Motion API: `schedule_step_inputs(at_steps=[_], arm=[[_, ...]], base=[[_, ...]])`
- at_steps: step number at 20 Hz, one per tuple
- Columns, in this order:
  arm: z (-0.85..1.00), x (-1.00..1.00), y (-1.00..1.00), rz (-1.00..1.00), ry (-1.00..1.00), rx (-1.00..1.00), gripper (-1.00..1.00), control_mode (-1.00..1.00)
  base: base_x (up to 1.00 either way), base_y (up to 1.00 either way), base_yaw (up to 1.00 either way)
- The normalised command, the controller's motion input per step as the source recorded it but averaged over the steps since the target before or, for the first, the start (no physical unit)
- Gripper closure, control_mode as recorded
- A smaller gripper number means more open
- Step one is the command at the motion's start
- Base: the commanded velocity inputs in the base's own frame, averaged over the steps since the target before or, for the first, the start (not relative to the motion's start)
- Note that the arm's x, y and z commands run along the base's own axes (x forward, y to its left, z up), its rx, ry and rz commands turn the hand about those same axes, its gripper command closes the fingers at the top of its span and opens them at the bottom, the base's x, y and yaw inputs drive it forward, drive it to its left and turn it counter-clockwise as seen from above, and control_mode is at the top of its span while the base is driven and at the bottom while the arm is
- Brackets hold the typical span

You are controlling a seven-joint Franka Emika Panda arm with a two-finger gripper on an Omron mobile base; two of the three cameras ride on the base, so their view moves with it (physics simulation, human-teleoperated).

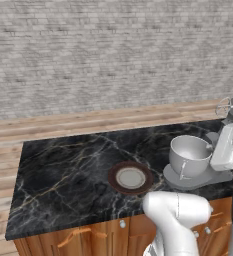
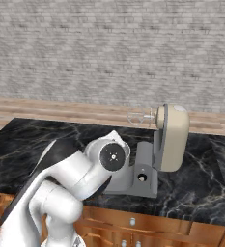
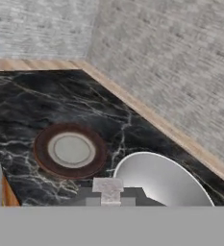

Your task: Add butter and sugar cubes to the stand mixer bowl and then turn on the stand mixer to begin making frosting.

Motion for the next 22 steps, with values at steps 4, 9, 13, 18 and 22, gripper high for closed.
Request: schedule_step_inputs(at_steps=[4,9,13,18,22], arm=[[0.0,0.75,0.15,0.0,0.26,-0.13,1.0,-1.0],[0.0,0.66,0.01,0.0,0.25,-0.13,1.0,-1.0],[-0.04,0.55,-0.02,0.0,0.24,-0.12,1.0,-1.0],[-0.26,0.33,-0.13,0.0,0.17,-0.16,1.0,-1.0],[-0.24,0.21,-0.18,0.0,0.13,-0.16,1.0,-1.0]], base=[[0.0,0.0,0.0],[0.0,0.0,0.0],[0.0,0.0,0.0],[0.0,0.0,0.0],[0.0,0.0,0.0]])
